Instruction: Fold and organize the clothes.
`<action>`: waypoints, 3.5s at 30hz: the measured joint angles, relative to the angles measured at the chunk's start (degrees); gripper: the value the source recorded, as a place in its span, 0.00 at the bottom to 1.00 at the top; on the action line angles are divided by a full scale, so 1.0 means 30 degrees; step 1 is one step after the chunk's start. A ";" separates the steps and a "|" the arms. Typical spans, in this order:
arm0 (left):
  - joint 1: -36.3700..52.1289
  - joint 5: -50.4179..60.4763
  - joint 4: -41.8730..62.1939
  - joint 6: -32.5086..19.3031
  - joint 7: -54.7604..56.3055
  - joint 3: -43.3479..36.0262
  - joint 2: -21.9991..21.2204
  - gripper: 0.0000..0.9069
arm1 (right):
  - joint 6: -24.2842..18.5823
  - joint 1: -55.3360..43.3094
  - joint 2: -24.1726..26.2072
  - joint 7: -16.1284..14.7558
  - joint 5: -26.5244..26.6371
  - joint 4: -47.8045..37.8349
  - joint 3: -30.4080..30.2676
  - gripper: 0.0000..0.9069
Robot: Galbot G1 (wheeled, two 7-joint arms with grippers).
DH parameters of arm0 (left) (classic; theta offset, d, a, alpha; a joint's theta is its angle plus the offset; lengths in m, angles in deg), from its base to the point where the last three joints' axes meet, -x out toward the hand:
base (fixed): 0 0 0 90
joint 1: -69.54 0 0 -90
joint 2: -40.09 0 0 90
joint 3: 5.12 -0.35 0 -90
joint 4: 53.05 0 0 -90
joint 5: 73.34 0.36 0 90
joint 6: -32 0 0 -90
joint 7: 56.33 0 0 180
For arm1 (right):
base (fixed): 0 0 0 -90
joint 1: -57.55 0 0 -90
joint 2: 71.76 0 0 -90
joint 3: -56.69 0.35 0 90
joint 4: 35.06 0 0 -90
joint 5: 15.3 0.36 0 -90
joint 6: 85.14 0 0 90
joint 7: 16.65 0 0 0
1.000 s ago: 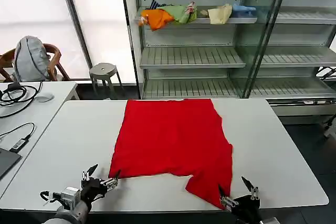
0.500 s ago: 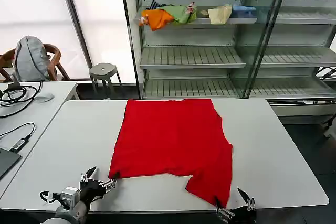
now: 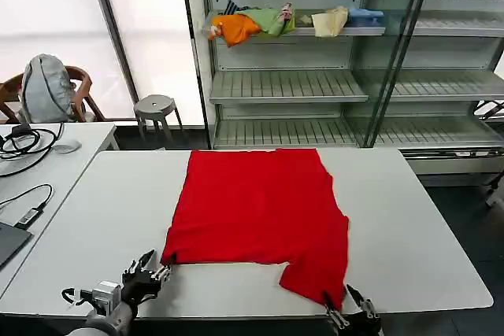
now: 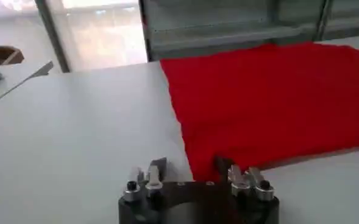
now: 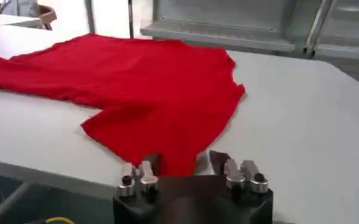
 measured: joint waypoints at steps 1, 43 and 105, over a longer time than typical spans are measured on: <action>-0.0024 -0.0001 -0.0033 0.0004 -0.0010 -0.0029 -0.0052 0.02 | -0.0011 -0.0015 -0.0003 -0.0020 0.0044 0.0024 -0.0014 0.00; 0.4884 -0.3989 0.2555 -0.0644 -0.1096 -0.0137 0.0529 0.02 | 0.0387 -0.9456 -0.1035 0.0802 0.4242 -0.3328 -0.0775 0.00; 1.2087 -0.5100 1.1065 -0.2609 -0.2470 -0.2433 0.1388 1.00 | 0.0913 -1.8197 -0.1826 0.0905 0.3205 -1.2047 -0.2393 1.00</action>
